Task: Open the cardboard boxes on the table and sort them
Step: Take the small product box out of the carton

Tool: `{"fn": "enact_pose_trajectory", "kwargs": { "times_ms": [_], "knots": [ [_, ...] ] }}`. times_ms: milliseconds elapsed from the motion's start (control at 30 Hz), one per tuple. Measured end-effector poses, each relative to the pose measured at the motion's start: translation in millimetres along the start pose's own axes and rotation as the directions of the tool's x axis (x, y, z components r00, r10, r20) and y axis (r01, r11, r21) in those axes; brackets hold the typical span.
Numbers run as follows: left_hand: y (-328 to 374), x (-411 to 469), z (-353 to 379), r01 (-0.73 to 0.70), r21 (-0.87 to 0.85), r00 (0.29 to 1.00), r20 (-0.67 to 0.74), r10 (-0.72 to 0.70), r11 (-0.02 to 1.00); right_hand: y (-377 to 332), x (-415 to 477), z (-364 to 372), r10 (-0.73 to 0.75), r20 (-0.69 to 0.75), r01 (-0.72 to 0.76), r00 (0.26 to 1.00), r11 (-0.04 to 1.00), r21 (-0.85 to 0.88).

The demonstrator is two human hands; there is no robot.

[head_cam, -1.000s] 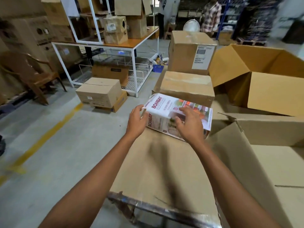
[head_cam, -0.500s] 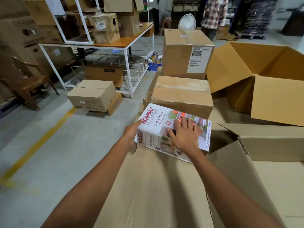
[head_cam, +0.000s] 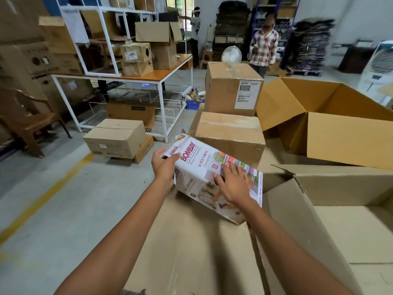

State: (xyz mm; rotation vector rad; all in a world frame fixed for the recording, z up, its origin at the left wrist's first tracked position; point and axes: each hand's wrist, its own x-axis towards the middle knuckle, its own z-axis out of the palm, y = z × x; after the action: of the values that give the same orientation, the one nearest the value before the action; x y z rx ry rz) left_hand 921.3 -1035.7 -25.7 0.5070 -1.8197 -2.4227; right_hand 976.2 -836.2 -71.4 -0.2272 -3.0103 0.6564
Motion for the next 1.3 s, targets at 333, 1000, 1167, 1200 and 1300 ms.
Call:
{"fn": "enact_pose_trajectory", "kwargs": {
  "times_ms": [333, 1000, 1167, 1200, 1300],
  "knots": [
    [58.8, -124.2, -30.7, -0.585, 0.394, 0.81, 0.317, 0.493, 0.709, -81.8, -118.6, -37.6, -0.031, -0.2, 0.106, 0.979, 0.919, 0.38],
    [56.2, -237.9, -36.5, -0.897, 0.403, 0.438, 0.864, 0.248, 0.182, -85.0, -209.7, -142.6, 0.289, -0.35, 0.031, 0.891, 0.732, 0.681],
    [63.0, -202.3, -37.9, -0.778, 0.627, 0.609, 0.737, 0.291, 0.041, -65.3, -203.2, -143.1, 0.379, -0.384, -0.014, 0.842, 0.727, 0.687],
    [64.8, -194.4, -38.8, -0.742, 0.667, 0.654, 0.698, 0.293, 0.066, -60.3, -202.3, -140.2, 0.38, -0.367, -0.026, 0.849, 0.724, 0.689],
    [63.9, -184.9, -38.6, -0.675, 0.722, 0.726, 0.616, 0.306, 0.15, -51.6, -201.5, -125.5, 0.343, -0.268, -0.115, 0.9, 0.781, 0.613]
  ]
}}
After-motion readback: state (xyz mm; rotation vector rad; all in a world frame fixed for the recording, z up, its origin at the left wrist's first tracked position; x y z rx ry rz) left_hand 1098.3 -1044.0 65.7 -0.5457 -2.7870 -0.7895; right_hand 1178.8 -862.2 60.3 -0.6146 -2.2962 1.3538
